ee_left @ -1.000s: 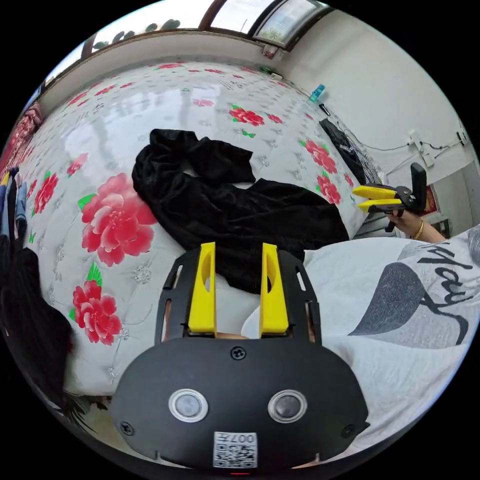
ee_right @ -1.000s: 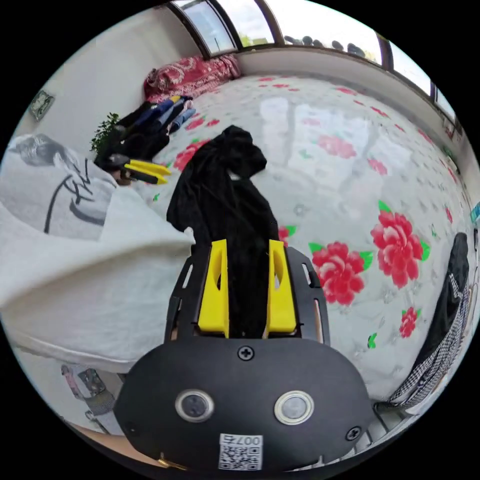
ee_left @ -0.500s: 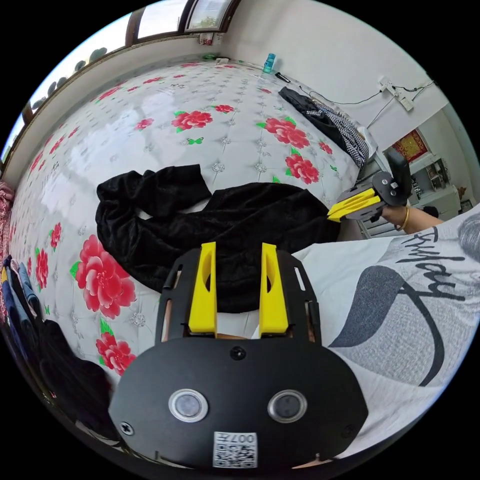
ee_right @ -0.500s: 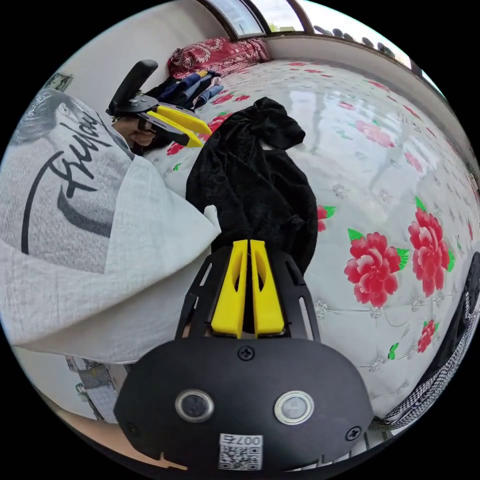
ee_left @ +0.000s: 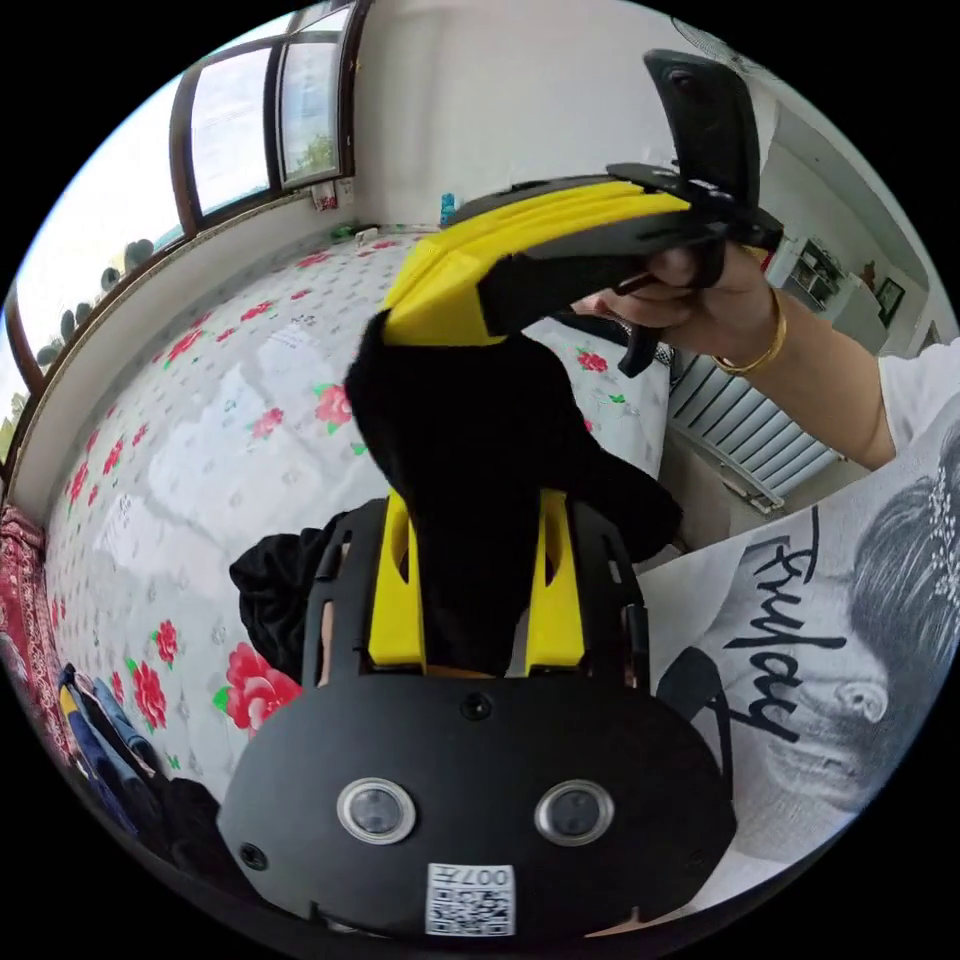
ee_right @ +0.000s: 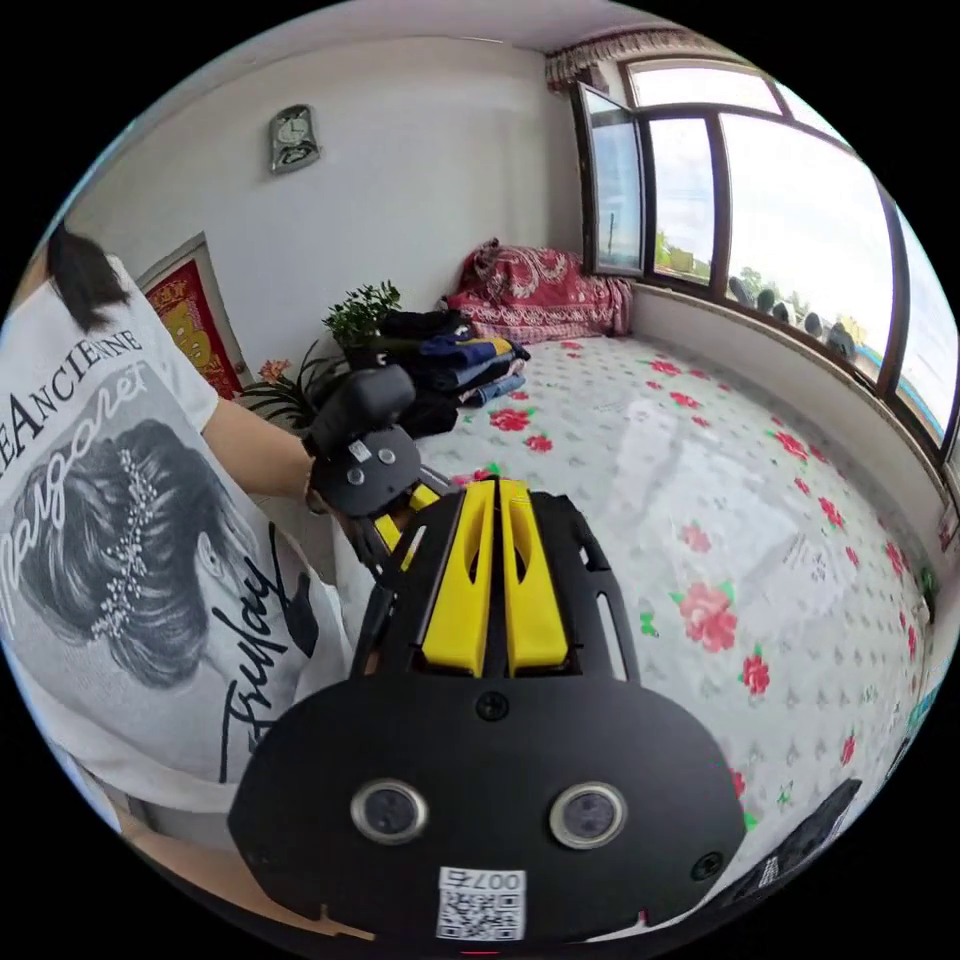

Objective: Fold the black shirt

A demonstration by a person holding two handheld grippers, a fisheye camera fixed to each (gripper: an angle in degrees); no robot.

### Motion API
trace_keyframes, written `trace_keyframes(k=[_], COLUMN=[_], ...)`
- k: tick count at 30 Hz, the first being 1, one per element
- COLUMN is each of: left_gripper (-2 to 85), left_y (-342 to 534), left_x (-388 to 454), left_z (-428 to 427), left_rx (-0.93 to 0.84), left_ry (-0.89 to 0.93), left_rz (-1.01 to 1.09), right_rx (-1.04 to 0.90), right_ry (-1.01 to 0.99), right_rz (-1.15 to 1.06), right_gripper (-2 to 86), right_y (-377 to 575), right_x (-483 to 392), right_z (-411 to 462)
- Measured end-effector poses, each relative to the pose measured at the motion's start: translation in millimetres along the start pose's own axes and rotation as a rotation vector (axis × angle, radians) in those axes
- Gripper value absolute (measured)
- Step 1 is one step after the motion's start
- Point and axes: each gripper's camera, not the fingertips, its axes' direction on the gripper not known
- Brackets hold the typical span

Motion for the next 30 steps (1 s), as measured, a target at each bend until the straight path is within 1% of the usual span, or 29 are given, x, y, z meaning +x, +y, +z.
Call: trace_keyframes(k=[2,3,5,7,9,10,11,12,16,19,21,23,26,28,30], left_gripper=[3.4,1.7,0.6,0.2,-0.1,-0.1,-0.2,-0.3,-0.4,-0.5,-0.8,-0.9,-0.9,-1.0,-1.0], left_y=[1,6,20,39,65,71,79,84,90,90,93,100,115,123,123], left_x=[-8,-15,-28,-41,-54,-56,-59,-61,-68,-73,-78,-84,-99,-107,-117], left_z=[-13,-23,-35,-46,-58,-60,-64,-67,-76,-89,-100,-102,-99,-101,-111], left_rx=[0.034,0.054,0.062,0.065,0.068,0.07,0.075,0.081,0.103,0.136,0.131,0.101,0.066,0.071,0.105], left_ry=[-0.059,-0.067,-0.025,0.014,0.01,0.013,0.023,0.033,0.077,0.078,0.048,0.017,0.024,0.047,0.142], left_rz=[-0.055,-0.085,-0.14,-0.209,-0.293,-0.307,-0.329,-0.353,-0.397,-0.402,-0.392,-0.398,-0.447,-0.489,-0.528], right_rx=[0.012,0.016,0.045,0.02,-0.09,-0.118,-0.164,-0.199,-0.252,-0.305,-0.407,-0.405,-0.308,-0.252,-0.167], right_ry=[-0.003,0.036,0.087,0.145,0.22,0.215,0.168,0.116,0.042,0.026,0.057,0.073,0.101,0.123,0.15], right_rz=[-0.047,-0.046,-0.037,0.037,0.199,0.244,0.332,0.397,0.456,0.439,0.403,0.427,0.417,0.411,0.412], right_gripper=[1.9,3.8,6.8,9.4,11.8,12.0,12.5,12.5,11.6,7.4,2.7,1.4,0.6,0.4,0.3], right_y=[-16,-17,-4,23,75,89,114,133,153,147,143,142,134,125,107], right_x=[-9,-13,-17,-13,-3,0,3,3,-6,-7,-6,-1,-4,-9,-16], right_z=[-3,-7,-19,-28,-24,-19,-7,9,66,114,134,122,65,22,-38])
